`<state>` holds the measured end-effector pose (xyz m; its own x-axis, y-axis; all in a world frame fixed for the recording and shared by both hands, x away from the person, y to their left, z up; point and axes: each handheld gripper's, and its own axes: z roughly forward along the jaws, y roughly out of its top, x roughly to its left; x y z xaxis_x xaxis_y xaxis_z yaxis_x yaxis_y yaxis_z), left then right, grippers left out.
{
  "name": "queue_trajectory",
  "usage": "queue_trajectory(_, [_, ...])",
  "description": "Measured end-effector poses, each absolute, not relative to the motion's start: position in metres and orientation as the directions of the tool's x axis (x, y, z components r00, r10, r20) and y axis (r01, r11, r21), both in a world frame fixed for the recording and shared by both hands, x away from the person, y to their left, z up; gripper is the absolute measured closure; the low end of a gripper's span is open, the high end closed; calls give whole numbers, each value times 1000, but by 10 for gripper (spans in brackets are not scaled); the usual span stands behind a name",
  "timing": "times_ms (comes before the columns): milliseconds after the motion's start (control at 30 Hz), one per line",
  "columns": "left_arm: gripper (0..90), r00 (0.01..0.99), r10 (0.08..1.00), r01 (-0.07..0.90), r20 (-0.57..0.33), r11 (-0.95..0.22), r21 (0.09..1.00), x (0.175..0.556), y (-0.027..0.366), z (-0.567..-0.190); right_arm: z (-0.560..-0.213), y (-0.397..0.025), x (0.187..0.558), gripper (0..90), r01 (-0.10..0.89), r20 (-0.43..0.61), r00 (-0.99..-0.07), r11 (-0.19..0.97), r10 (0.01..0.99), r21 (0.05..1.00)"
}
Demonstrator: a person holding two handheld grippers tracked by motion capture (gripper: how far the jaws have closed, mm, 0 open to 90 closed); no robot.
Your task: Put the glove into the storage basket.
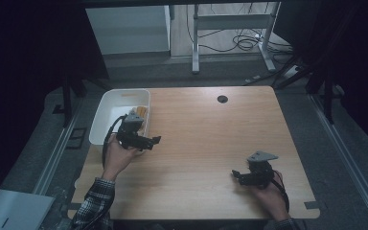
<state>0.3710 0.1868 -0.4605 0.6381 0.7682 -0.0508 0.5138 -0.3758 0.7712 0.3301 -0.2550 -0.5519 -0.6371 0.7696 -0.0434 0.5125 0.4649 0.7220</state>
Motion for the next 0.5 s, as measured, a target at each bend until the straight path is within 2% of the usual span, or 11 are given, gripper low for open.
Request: queue_trajectory(500, [13, 710, 701, 469, -67, -401, 787, 341, 159, -479, -552, -255, 330, 172, 511, -43, -637, 463, 770, 724])
